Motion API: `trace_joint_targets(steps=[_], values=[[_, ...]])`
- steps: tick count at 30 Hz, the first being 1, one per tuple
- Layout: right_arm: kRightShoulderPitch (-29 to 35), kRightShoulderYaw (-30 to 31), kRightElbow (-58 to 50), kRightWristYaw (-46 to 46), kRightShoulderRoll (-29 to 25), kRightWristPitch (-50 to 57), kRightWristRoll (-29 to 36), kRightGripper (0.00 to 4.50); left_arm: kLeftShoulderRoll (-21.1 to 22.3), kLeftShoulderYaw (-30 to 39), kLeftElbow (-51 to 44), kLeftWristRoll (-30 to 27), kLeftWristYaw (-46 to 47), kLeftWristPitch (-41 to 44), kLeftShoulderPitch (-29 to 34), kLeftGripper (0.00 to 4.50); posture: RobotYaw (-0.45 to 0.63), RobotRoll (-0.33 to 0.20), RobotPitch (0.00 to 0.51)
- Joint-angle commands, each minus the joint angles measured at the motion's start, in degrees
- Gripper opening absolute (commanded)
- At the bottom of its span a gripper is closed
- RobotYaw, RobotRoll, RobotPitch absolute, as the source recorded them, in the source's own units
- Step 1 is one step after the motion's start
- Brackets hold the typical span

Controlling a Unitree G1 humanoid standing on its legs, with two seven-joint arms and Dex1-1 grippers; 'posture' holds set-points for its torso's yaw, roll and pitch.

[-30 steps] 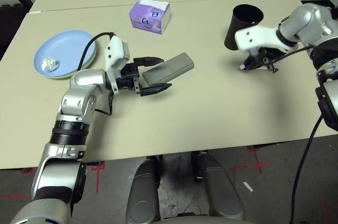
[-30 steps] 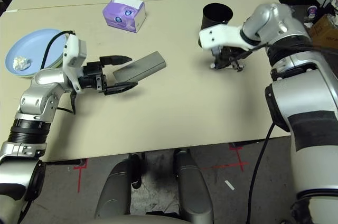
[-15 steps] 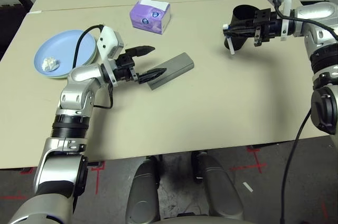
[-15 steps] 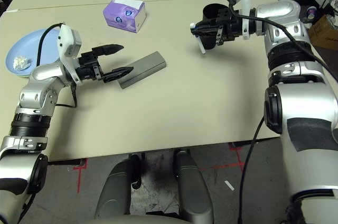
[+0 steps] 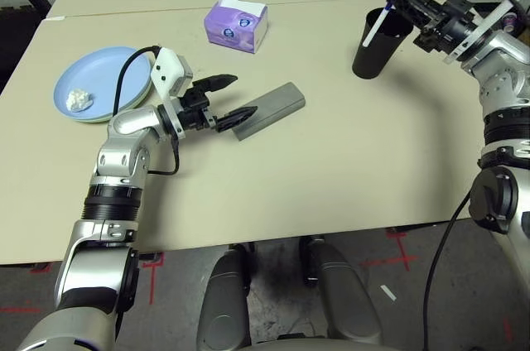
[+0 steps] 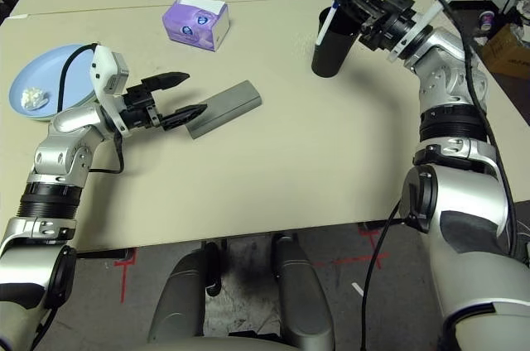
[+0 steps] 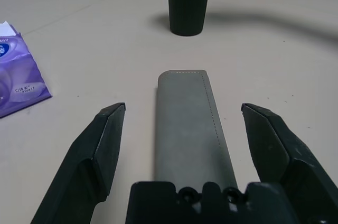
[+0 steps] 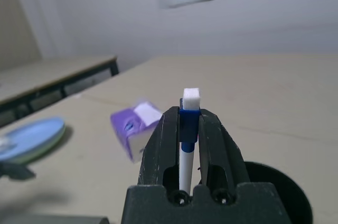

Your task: Organize and tidy the items on the table.

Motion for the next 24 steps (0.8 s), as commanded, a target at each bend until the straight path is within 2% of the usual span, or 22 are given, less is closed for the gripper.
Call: trace_joint_targets(steps=[1,10,24], values=[[1.2,-2.6,-0.8,-3.0,0.0,1.1,2.9,0.33,0.2,-0.3,0.5,0.8,-0.4,-0.2,0.1,4.5,-0.07,0.0,0.182],[-0.5,-3.8,2.0,-6.5,-2.3,-1.7,4.1,0.33,-0.1,-0.6,1.0,0.9,-0.3,-0.4,-0.1,4.5,-0.07,0.0,0.176],[-2.5,-0.9,1.6,-3.8,-2.6,-0.7,4.1,0.33,-0.3,-0.5,2.4,1.4,-0.5,-1.6,-0.5,4.5,-0.07,0.0,0.166]])
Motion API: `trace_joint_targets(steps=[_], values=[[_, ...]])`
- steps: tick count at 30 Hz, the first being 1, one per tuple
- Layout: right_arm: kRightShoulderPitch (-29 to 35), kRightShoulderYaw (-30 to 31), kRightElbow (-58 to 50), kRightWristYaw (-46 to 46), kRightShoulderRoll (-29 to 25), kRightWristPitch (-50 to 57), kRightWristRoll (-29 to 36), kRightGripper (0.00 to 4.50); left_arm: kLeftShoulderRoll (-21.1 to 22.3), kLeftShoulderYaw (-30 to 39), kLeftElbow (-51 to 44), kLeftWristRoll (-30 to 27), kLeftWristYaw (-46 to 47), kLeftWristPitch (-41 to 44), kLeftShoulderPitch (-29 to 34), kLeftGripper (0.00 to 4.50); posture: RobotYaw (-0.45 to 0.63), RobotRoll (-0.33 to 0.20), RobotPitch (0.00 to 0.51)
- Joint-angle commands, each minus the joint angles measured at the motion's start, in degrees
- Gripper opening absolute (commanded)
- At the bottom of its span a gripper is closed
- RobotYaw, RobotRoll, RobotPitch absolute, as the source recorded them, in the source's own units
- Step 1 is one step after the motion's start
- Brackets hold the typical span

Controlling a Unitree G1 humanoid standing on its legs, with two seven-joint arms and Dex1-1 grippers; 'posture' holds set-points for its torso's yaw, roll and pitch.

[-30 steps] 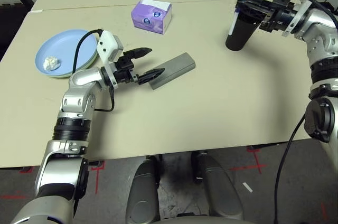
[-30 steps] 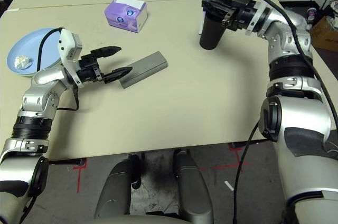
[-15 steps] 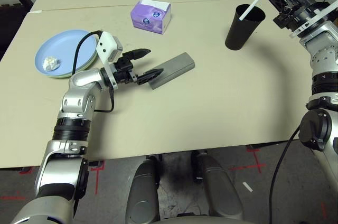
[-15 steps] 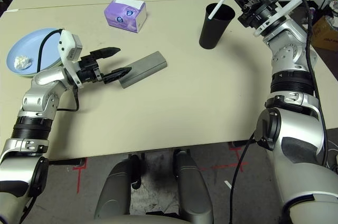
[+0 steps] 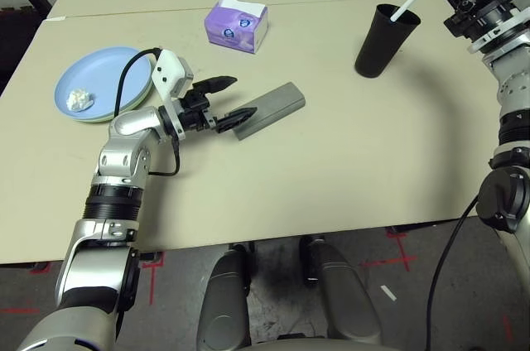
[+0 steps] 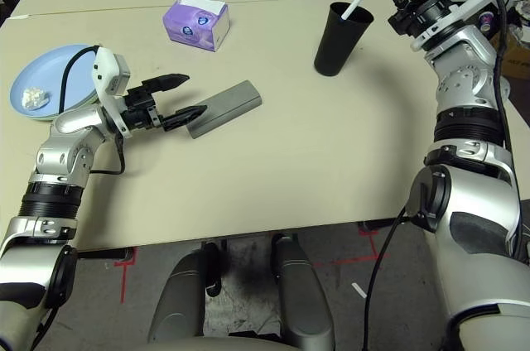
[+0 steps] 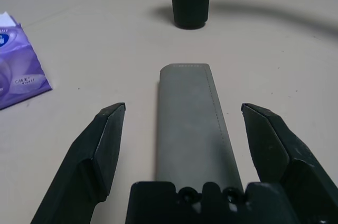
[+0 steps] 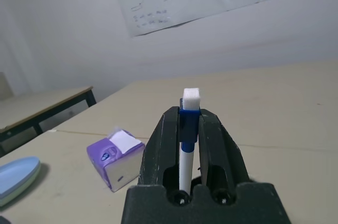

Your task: Organize and tidy the items on the table.

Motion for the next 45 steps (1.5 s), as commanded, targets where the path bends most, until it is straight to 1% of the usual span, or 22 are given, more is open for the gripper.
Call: trace_joint_targets(steps=[1,8,18,24,26,29,32,41,44,45], values=[[-1.0,0.7,-1.4,1.4,-0.5,1.1,0.6,0.33,0.0,-0.4,0.2,0.7,-0.5,-0.6,-0.1,4.5,-0.07,0.0,0.165],[-0.4,2.4,-7.1,4.2,-0.1,6.9,2.5,0.33,-0.1,-0.4,1.3,0.9,-0.6,-1.2,-0.7,4.5,-0.08,0.0,0.165],[-1.6,1.7,-5.9,2.9,-1.8,4.7,1.9,0.33,-0.3,-0.4,1.7,0.9,-0.6,-1.3,-1.0,4.5,-0.08,0.0,0.165],[-1.8,1.7,-3.2,2.1,-3.6,1.8,0.8,0.33,-0.1,-0.4,1.6,0.9,-0.7,-1.2,-0.9,4.5,-0.08,0.0,0.165],[-1.2,2.2,-2.4,1.3,-3.8,0.1,-0.6,0.33,0.0,-0.4,1.5,0.9,-0.7,-1.1,-0.8,4.5,-0.08,0.0,0.168],[-0.4,4.8,-0.5,-0.7,-4.3,-3.5,-5.0,0.33,0.1,-0.3,1.4,0.9,-0.8,-1.0,-0.7,4.5,-0.08,0.0,0.169],[-0.2,5.8,1.4,-2.1,-3.8,-6.5,-7.4,0.33,0.2,-0.3,1.2,0.9,-0.8,-0.8,-0.6,4.5,-0.08,0.0,0.17],[-0.3,7.6,3.8,-3.4,-1.5,-9.1,-9.9,0.33,0.3,-0.3,1.1,1.0,-0.7,-0.7,-0.4,4.5,-0.07,0.0,0.174],[-0.1,8.9,3.8,-4.8,-1.1,-9.3,-11.8,0.33,0.4,-0.2,0.8,1.0,-0.7,-0.6,-0.1,4.5,-0.06,0.0,0.174],[-0.1,9.2,3.9,-5.2,-1.0,-9.3,-12.2,0.68,0.5,-0.2,0.8,1.0,-0.7,-0.5,0.0,4.5,-0.06,0.0,0.175]])
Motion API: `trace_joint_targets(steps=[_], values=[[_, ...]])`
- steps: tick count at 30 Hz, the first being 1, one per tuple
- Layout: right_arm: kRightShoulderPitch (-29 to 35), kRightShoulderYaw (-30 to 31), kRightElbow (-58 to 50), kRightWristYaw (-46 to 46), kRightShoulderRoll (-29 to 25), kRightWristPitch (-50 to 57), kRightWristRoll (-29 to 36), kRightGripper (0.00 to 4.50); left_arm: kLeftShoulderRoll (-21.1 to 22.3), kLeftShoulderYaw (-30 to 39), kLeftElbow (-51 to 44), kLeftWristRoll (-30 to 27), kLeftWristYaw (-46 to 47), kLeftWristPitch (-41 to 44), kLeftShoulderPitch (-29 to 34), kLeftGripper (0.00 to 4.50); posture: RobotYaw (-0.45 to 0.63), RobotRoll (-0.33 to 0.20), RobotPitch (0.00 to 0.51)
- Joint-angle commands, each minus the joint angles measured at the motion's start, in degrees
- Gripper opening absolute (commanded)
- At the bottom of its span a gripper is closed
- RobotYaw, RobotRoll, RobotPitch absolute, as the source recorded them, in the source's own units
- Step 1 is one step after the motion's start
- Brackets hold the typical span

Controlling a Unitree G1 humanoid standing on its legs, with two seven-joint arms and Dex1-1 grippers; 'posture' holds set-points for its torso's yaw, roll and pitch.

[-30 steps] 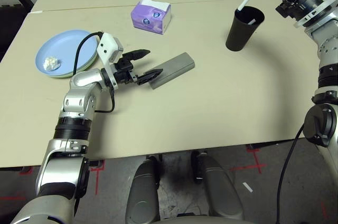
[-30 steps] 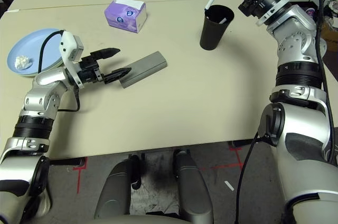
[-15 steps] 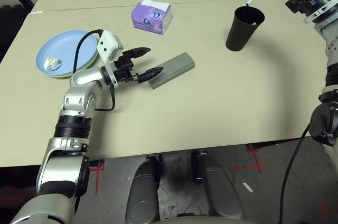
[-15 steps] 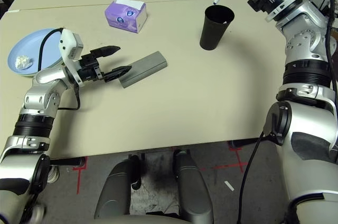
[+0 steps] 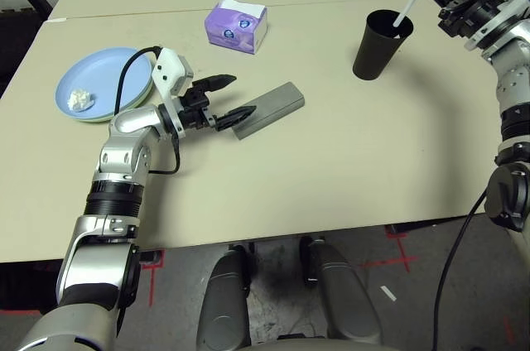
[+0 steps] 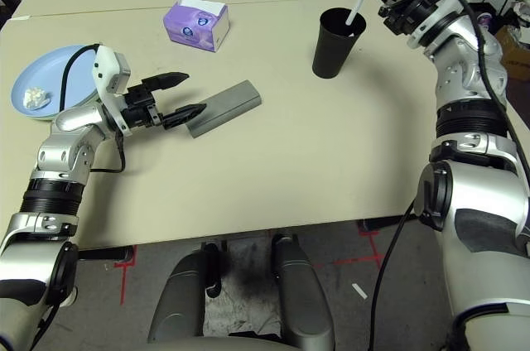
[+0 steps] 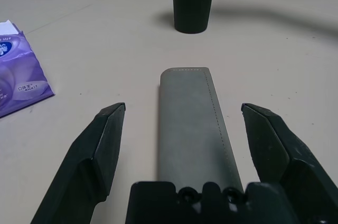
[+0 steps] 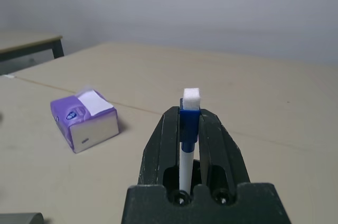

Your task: Organize and tidy the items on the table.

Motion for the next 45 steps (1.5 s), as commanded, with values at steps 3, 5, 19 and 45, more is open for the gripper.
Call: trace_joint_targets(steps=[3,5,19,45], values=[[0.5,1.5,-0.4,-1.5,0.1,0.0,-1.8,1.75,0.8,-0.1,-0.3,0.7,-0.2,0.5,1.4,4.5,-0.06,0.0,0.174],[0.5,1.4,-0.9,-1.4,-0.1,0.4,-1.7,2.54,0.9,-0.1,-0.5,0.7,-0.3,0.6,1.6,4.5,-0.06,0.0,0.174],[3.0,0.8,-4.7,-1.1,-0.6,2.9,-0.8,4.48,0.7,-0.2,-0.4,0.5,-0.5,0.6,1.4,4.5,-0.07,0.0,0.174],[17.3,-5.8,-3.4,-32.1,9.3,-14.5,-3.8,4.48,-5.2,17.8,-4.2,3.8,40.8,-6.6,6.0,4.5,-0.04,0.0,0.155]])
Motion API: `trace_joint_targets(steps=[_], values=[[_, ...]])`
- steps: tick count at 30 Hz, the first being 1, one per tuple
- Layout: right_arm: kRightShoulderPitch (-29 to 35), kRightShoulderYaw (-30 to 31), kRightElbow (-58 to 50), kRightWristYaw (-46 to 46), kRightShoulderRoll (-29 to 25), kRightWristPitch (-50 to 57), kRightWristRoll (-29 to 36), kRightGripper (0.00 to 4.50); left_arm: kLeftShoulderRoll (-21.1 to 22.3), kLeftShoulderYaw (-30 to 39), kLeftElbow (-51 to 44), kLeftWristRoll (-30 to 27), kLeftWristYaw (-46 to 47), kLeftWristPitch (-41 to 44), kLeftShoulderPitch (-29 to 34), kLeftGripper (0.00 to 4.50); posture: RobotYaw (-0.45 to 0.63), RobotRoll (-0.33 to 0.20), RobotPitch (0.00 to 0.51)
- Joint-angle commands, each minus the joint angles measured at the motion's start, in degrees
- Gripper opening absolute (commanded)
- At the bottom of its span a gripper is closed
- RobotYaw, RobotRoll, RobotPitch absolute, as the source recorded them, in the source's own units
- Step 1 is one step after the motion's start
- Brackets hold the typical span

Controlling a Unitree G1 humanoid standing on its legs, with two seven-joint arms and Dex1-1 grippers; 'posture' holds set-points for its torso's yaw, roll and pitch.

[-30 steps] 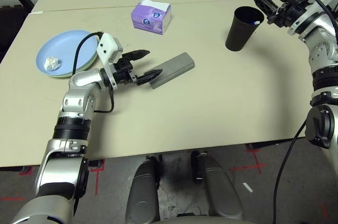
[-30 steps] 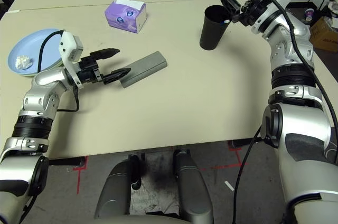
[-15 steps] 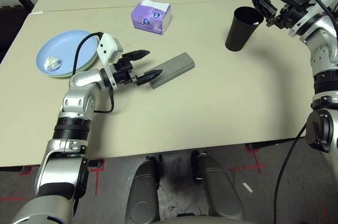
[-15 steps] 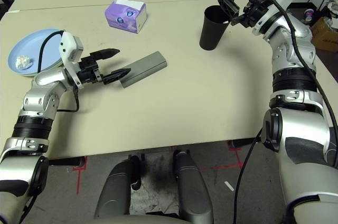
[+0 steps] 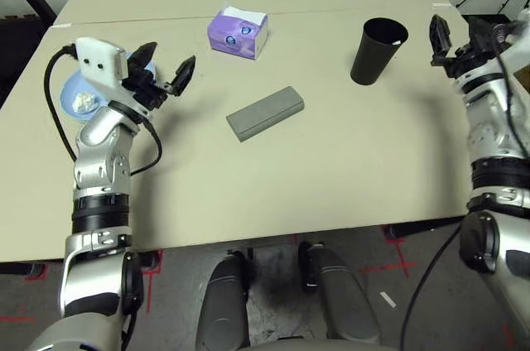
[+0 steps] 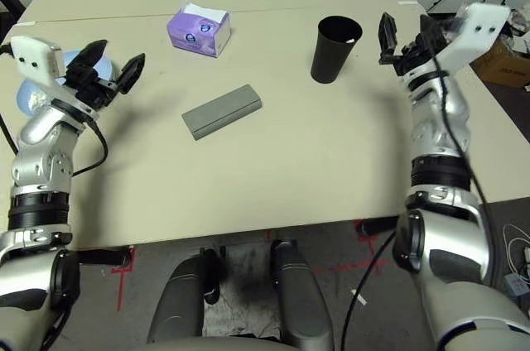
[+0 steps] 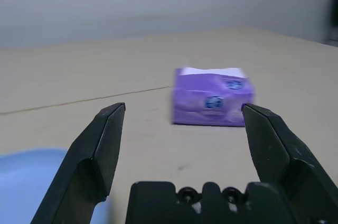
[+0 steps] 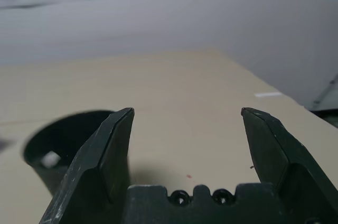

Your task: Organize and tidy the items on the table.

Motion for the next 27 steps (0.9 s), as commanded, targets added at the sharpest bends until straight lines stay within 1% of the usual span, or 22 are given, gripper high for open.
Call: trace_joint_targets(steps=[1,4,6,11,16,20,23,27], values=[[-0.2,0.9,4.6,-2.9,0.4,-2.6,-2.3,4.48,-0.8,1.5,1.4,2.2,5.9,-2.4,0.4,4.5,-0.04,0.0,0.153],[-1.2,2.6,8.7,-3.7,1.0,-3.8,-4.2,4.48,-0.9,2.5,4.5,5.6,12.6,-5.4,1.2,4.5,-0.04,0.0,0.152],[-1.7,3.1,10.3,-3.4,1.1,-4.4,-4.5,4.48,-0.7,2.7,5.7,6.6,14.6,-6.8,1.8,4.5,-0.04,0.0,0.152],[-1.9,4.2,11.3,-0.2,0.7,-3.3,-4.5,4.48,-0.6,2.7,5.3,7.0,16.4,-6.9,5.4,4.5,-0.04,0.0,0.156],[-1.1,4.4,10.5,3.9,-1.0,-3.0,-3.9,4.48,-0.1,4.4,3.2,7.4,19.6,-7.0,8.5,4.5,-0.04,0.0,0.16],[0.4,4.1,9.8,9.0,-2.4,-3.8,-2.6,4.48,0.5,5.0,2.3,6.4,18.9,-6.9,9.9,4.5,-0.03,0.0,0.165],[2.8,3.5,8.8,13.3,-3.4,-5.0,-1.0,4.48,2.1,6.1,3.4,4.9,16.5,-7.5,10.8,4.5,-0.03,0.0,0.169],[4.4,2.4,8.1,16.1,-3.2,-5.3,1.2,4.48,3.5,7.4,4.6,2.8,13.4,-7.9,11.4,4.5,-0.02,0.0,0.175]])
